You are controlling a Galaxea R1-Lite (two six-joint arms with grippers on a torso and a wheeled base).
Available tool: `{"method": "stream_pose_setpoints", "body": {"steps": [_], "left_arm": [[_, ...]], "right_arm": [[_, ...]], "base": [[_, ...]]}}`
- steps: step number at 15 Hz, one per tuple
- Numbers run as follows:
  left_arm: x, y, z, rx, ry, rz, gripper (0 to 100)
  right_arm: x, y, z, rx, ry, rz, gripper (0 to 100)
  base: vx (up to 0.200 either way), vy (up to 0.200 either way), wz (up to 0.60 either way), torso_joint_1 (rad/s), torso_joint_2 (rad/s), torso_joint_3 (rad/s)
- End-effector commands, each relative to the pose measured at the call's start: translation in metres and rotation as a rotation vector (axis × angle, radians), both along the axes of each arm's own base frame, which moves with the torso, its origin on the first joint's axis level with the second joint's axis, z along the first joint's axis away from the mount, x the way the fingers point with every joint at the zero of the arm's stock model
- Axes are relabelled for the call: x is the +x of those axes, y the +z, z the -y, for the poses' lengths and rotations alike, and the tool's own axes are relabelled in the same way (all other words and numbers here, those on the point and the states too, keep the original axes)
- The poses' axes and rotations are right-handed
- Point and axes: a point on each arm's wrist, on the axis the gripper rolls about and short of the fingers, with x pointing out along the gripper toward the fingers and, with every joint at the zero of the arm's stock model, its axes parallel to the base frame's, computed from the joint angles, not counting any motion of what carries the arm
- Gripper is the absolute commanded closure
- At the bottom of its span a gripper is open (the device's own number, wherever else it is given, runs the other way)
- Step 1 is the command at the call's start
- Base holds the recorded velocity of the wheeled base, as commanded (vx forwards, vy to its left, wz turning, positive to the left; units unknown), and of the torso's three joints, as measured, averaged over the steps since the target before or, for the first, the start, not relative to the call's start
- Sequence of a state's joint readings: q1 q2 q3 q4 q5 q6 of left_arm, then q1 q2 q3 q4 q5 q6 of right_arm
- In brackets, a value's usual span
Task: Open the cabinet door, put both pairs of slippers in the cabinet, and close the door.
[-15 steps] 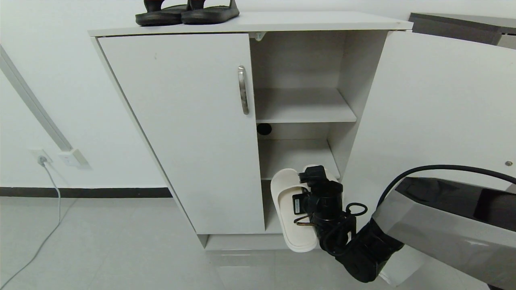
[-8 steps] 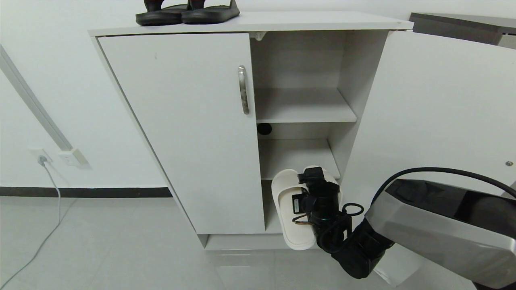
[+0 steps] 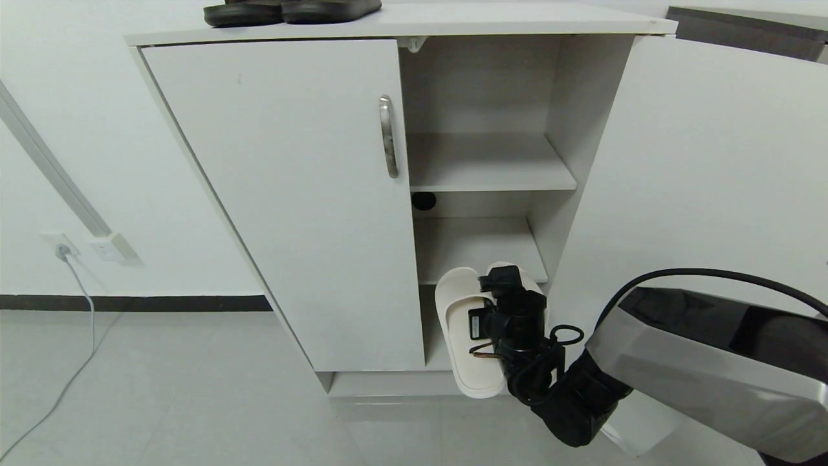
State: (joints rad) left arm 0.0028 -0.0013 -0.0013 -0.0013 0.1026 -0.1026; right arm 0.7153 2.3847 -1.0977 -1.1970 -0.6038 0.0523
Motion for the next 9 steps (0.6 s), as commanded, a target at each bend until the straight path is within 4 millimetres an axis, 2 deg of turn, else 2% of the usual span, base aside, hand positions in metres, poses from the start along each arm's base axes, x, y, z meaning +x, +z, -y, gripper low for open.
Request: {"method": "stream_pose_setpoints", "body": {"steps": [1, 5, 9], "left_arm": [[0.0, 0.0, 0.0, 0.0, 0.001, -0.002, 100], [0.0, 0.0, 0.0, -0.002, 0.001, -0.002, 100], [0.0, 0.0, 0.0, -0.002, 0.001, -0.001, 100]], "right_arm": [[0.001, 0.004, -0.001, 0.02, 0.002, 0.023, 100], [0.0, -0.005, -0.001, 0.003, -0.006, 0.005, 100], [0.001, -0.006, -0.001, 0.002, -0.006, 0.003, 100]], "base": [[0.0, 0.0, 0.0, 0.012, 0.01, -0.095], [0.0, 0.0, 0.0, 0.0, 0.0, 0.0], [0.0, 0.0, 0.0, 0.0, 0.0, 0.0]]}}
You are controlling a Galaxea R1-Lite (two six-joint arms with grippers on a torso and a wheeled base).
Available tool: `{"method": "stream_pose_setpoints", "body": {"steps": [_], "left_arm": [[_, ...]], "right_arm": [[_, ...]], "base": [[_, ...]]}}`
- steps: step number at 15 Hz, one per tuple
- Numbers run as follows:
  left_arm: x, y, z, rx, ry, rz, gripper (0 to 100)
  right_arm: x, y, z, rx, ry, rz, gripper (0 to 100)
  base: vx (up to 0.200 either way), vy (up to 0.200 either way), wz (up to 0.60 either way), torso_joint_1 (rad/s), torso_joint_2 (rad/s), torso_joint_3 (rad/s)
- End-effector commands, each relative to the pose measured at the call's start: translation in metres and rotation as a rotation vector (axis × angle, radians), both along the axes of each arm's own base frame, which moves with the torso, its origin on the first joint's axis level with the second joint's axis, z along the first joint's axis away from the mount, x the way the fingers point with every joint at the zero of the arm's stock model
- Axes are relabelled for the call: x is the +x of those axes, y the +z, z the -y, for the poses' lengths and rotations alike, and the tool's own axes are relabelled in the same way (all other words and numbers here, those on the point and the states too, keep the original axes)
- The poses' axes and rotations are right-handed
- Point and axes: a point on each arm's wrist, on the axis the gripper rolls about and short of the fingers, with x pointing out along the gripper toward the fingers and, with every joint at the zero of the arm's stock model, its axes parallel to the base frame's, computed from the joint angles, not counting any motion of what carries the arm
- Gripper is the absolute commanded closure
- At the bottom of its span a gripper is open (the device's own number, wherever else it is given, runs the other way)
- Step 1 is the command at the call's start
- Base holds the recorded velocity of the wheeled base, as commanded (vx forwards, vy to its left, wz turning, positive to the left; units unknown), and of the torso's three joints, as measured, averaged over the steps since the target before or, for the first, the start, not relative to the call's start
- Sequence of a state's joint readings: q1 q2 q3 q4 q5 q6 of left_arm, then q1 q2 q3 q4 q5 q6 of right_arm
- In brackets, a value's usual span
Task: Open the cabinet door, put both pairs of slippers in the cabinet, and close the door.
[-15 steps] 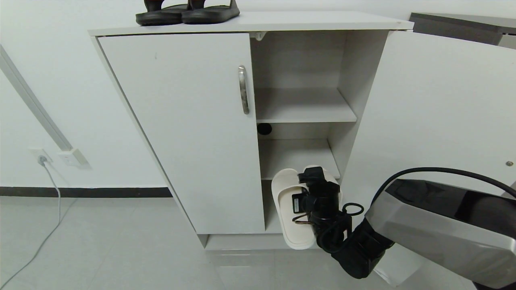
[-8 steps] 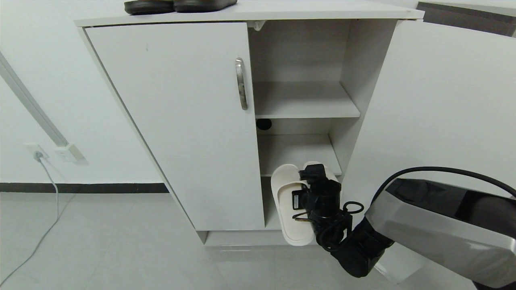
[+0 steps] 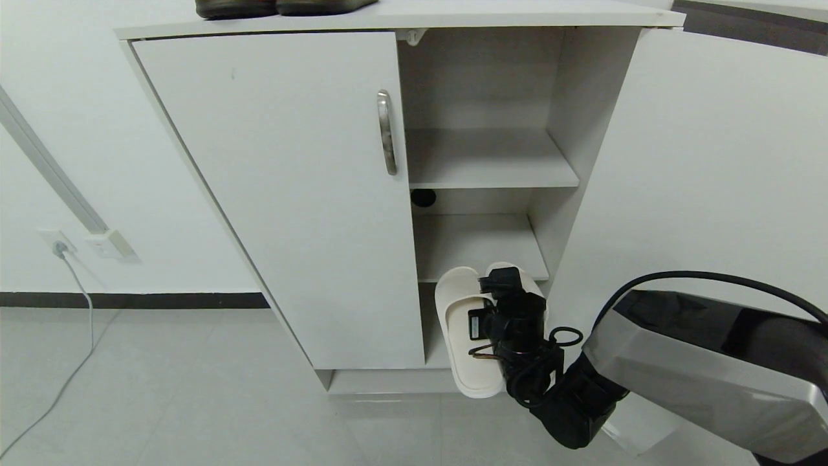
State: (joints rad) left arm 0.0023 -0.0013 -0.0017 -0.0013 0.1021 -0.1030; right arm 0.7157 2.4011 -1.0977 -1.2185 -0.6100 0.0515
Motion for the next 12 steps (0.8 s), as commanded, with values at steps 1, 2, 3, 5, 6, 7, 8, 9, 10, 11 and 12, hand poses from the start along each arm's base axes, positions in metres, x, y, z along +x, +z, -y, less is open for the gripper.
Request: {"method": "stream_pose_setpoints", "body": {"steps": [1, 2, 3, 5, 6, 7, 8, 9, 10, 11, 12], "left_arm": [[0.0, 0.0, 0.0, 0.0, 0.001, -0.001, 100], [0.0, 0.0, 0.0, 0.0, 0.0, -0.001, 100], [0.0, 0.0, 0.0, 0.0, 0.001, -0.001, 100], [0.0, 0.0, 0.0, 0.0, 0.001, -0.001, 100], [0.0, 0.0, 0.0, 0.0, 0.001, -0.001, 100], [0.0, 0.0, 0.0, 0.0, 0.001, -0.001, 100], [0.0, 0.0, 0.0, 0.0, 0.001, -0.001, 100], [0.0, 0.0, 0.0, -0.001, 0.001, -0.001, 100], [0.0, 0.0, 0.0, -0.001, 0.001, -0.001, 100], [0.0, 0.0, 0.0, 0.0, 0.0, -0.001, 100], [0.0, 0.0, 0.0, -0.001, 0.001, -0.001, 100]], "right_arm": [[0.001, 0.0, -0.001, 0.0, 0.0, 0.002, 100], [0.0, -0.001, -0.001, -0.003, 0.0, -0.002, 100], [0.0, -0.001, -0.001, -0.009, 0.001, -0.001, 100], [0.0, -0.002, -0.001, -0.01, 0.001, -0.002, 100], [0.0, -0.002, -0.001, -0.009, 0.001, -0.001, 100], [0.001, -0.001, -0.001, -0.011, 0.001, 0.002, 100], [0.001, -0.001, -0.001, -0.013, 0.001, 0.002, 100], [0.001, 0.0, -0.001, -0.012, 0.001, 0.003, 100], [0.003, 0.001, 0.0, -0.012, -0.002, 0.004, 100], [0.008, 0.005, 0.001, -0.008, -0.011, 0.016, 100], [0.013, 0.009, 0.001, -0.003, -0.017, 0.026, 100]], "base": [[0.0, 0.0, 0.0, 0.0, 0.0, 0.0], [0.2, 0.0, 0.0, -0.002, 0.0, 0.002], [0.2, 0.0, 0.0, 0.002, 0.01, 0.002], [0.2, 0.0, 0.0, -0.002, 0.0, -0.002], [0.2, 0.0, 0.0, 0.012, 0.0, 0.002], [0.2, 0.0, 0.0, 0.002, 0.01, 0.002], [0.2, 0.0, 0.0, 0.002, 0.0, 0.007], [0.2, 0.0, 0.0, 0.002, 0.0, -0.002], [0.2, 0.0, 0.0, 0.007, 0.0, 0.002], [0.0, 0.0, 0.0, 0.0, 0.0, 0.0], [0.0, 0.0, 0.0, 0.0, 0.0, 0.0]]}}
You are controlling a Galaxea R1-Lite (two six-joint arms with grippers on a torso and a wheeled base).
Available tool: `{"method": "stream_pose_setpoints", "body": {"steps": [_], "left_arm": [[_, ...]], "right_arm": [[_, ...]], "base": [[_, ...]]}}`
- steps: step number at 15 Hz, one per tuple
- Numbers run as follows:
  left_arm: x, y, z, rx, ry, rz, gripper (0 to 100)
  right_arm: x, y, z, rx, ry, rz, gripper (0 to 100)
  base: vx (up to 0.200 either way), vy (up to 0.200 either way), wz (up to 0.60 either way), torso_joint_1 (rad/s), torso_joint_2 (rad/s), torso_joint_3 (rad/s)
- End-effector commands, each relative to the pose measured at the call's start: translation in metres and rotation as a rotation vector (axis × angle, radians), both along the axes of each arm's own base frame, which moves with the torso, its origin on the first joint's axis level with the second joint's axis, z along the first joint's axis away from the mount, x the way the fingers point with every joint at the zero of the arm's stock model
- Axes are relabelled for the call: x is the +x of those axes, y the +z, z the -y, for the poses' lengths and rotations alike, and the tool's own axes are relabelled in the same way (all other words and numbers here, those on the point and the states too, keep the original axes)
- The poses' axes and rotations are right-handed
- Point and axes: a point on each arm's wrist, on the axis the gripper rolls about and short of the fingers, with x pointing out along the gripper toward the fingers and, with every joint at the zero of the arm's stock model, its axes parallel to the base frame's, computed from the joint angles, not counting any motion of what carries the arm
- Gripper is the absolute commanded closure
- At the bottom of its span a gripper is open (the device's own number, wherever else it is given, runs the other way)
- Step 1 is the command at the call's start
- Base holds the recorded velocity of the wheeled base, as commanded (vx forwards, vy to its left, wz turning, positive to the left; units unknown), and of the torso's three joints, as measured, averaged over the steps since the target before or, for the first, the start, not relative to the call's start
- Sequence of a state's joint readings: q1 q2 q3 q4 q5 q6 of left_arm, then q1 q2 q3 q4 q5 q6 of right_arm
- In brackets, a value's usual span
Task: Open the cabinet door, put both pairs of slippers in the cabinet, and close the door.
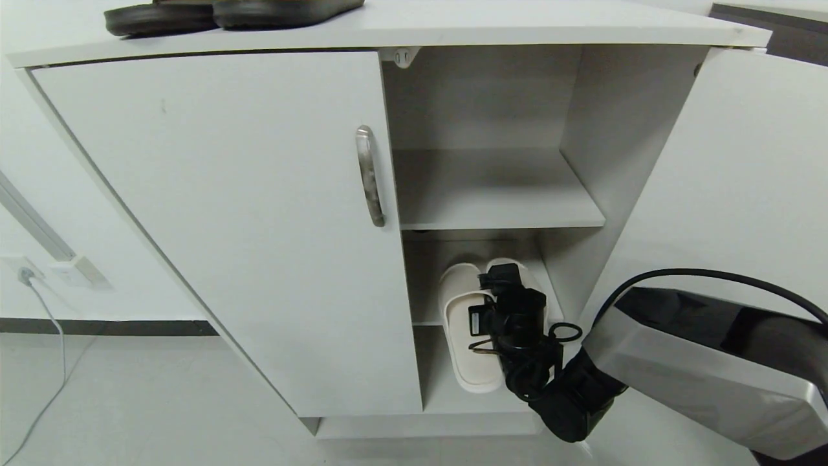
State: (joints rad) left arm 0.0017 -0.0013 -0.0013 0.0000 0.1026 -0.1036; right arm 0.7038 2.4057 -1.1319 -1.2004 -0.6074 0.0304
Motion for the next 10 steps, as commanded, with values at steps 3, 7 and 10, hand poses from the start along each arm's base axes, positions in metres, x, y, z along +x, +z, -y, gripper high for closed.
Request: {"method": "stream_pose_setpoints", "body": {"steps": [3, 7, 10], "left_arm": [[0.0, 0.0, 0.0, -0.001, 0.002, 0.001, 100], [0.0, 0.0, 0.0, -0.001, 0.002, 0.001, 100], [0.0, 0.0, 0.0, -0.002, 0.002, 0.001, 100]], "right_arm": [[0.03, 0.017, -0.002, 0.006, -0.032, 0.01, 100], [0.064, 0.019, -0.014, 0.016, -0.056, 0.021, 100], [0.076, 0.023, -0.018, 0.022, -0.063, 0.027, 100]], "base": [[0.0, 0.0, 0.0, 0.0, 0.0, 0.0], [0.0, 0.0, 0.0, 0.0, 0.0, 0.0], [0.0, 0.0, 0.0, 0.0, 0.0, 0.0]]}}
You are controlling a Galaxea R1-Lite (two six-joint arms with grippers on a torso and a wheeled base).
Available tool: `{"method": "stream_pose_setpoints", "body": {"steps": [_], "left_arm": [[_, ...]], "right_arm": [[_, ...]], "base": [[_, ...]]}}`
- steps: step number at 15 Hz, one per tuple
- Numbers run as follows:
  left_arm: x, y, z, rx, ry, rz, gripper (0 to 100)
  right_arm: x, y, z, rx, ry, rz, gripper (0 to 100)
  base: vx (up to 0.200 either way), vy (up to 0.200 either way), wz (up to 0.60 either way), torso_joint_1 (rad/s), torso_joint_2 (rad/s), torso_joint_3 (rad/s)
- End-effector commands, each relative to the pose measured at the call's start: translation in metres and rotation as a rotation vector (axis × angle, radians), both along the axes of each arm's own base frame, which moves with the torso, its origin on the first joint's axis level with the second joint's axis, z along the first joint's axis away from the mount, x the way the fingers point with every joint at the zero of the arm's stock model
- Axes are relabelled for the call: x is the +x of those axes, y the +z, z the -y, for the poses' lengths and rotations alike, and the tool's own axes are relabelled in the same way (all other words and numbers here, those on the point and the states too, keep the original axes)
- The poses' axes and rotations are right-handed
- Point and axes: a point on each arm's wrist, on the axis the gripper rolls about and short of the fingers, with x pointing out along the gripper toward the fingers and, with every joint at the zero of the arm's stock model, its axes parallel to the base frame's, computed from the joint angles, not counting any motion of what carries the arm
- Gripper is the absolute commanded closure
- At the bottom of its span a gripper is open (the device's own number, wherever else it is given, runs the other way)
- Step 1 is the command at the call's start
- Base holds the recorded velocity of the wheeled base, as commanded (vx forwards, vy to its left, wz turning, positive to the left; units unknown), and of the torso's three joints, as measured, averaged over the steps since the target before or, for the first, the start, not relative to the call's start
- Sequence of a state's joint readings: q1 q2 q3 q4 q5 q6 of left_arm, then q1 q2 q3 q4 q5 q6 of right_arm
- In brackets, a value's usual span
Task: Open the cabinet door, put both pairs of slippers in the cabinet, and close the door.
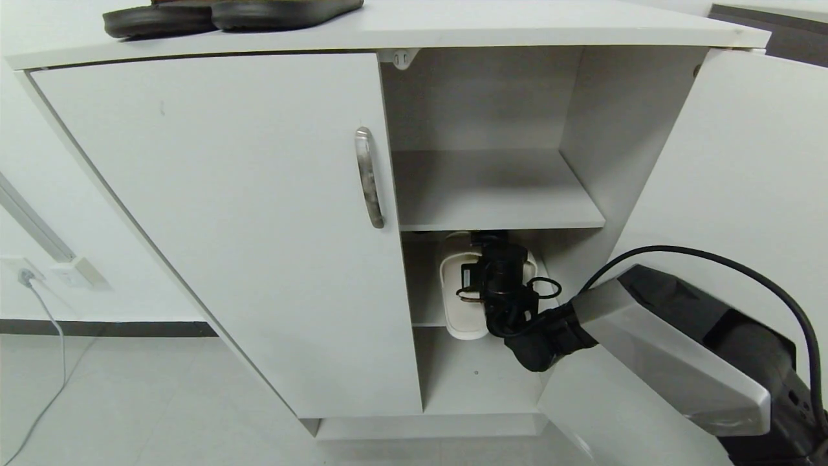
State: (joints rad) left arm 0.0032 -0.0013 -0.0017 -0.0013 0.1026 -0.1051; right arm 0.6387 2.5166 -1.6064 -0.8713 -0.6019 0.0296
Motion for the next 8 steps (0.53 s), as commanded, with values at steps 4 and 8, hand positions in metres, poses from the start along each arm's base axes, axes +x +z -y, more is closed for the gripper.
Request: {"method": "stream_pose_setpoints", "body": {"steps": [4, 8], "left_arm": [[0.0, 0.0, 0.0, -0.001, 0.0, -0.001, 100], [0.0, 0.0, 0.0, -0.001, 0.0, -0.001, 100]], "right_arm": [[0.014, -0.008, -0.004, 0.008, -0.011, 0.012, 100], [0.022, -0.017, 0.001, 0.009, -0.028, 0.007, 100]], "base": [[0.0, 0.0, 0.0, 0.0, 0.0, 0.0], [0.0, 0.0, 0.0, 0.0, 0.0, 0.0]]}}
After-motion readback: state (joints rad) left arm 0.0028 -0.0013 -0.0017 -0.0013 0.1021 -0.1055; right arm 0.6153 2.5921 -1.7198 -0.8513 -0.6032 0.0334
